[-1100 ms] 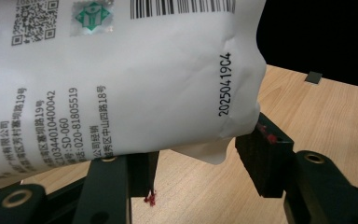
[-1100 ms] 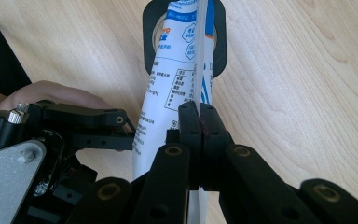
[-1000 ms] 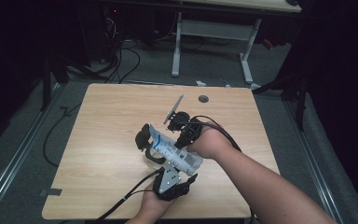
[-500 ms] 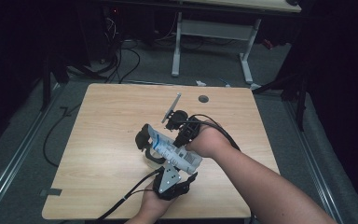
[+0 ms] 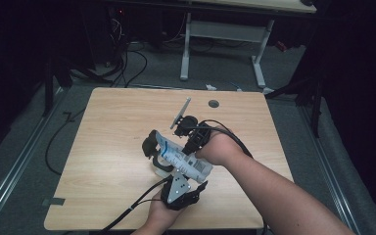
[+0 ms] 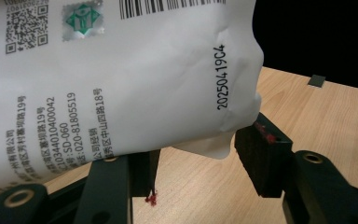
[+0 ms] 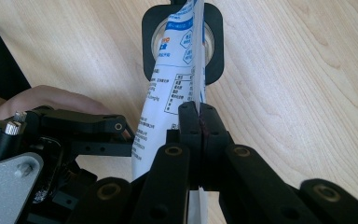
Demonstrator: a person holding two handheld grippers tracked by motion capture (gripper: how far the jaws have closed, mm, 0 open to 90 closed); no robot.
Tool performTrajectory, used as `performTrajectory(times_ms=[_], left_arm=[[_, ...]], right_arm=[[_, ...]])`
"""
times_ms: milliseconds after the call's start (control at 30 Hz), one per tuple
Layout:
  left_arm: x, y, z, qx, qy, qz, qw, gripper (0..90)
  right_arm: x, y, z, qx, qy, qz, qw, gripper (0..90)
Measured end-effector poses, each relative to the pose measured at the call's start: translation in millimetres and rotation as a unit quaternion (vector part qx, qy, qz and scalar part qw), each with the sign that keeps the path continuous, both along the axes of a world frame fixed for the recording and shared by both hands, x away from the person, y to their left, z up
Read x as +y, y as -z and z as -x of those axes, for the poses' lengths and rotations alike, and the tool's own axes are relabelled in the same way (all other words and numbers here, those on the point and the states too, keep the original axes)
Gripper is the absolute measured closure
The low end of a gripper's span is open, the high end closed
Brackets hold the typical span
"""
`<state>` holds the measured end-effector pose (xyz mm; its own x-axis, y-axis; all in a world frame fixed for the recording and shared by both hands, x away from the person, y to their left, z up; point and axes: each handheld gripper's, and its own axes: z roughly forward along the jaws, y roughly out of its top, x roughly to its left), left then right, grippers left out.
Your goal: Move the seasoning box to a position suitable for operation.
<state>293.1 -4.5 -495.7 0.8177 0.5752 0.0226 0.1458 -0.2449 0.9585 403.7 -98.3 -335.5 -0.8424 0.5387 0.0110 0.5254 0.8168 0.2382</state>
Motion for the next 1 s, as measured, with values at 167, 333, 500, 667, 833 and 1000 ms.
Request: performTrajectory(times_ms=[167, 333, 500, 667, 833, 1000], left_arm=[[0.3, -0.9, -0.4, -0.001, 0.000, 0.002, 1.0000, 51.8], [0.3, -1.9, -0.9, -0.001, -0.002, 0.004, 1.0000, 51.8], [0.5, -2.6, -1.8, -0.002, -0.002, 0.004, 1.0000, 51.9], [-0.2, -3.6, -3.3, -0.002, -0.002, 0.005, 1.0000, 51.9], [-1.4, -4.2, -4.8, -0.002, -0.002, 0.004, 1.0000, 52.0], [-2.1, -4.7, -6.1, -0.004, -0.001, 0.003, 1.0000, 52.0]], right_arm=[[1.0, -1.7, 0.2, 0.001, 0.003, 0.003, 1.0000, 90.0], [2.0, -2.9, -0.7, -0.001, 0.002, 0.002, 1.0000, 90.0], [3.0, -4.0, -1.1, -0.004, -0.001, 0.007, 1.0000, 90.0], [2.9, -5.0, -2.2, -0.003, 0.000, 0.006, 1.0000, 90.0], [2.0, -5.8, -3.4, -0.003, 0.004, 0.007, 1.0000, 90.0], [1.5, -6.2, -4.0, -0.004, 0.005, 0.008, 0.9999, 90.0]])
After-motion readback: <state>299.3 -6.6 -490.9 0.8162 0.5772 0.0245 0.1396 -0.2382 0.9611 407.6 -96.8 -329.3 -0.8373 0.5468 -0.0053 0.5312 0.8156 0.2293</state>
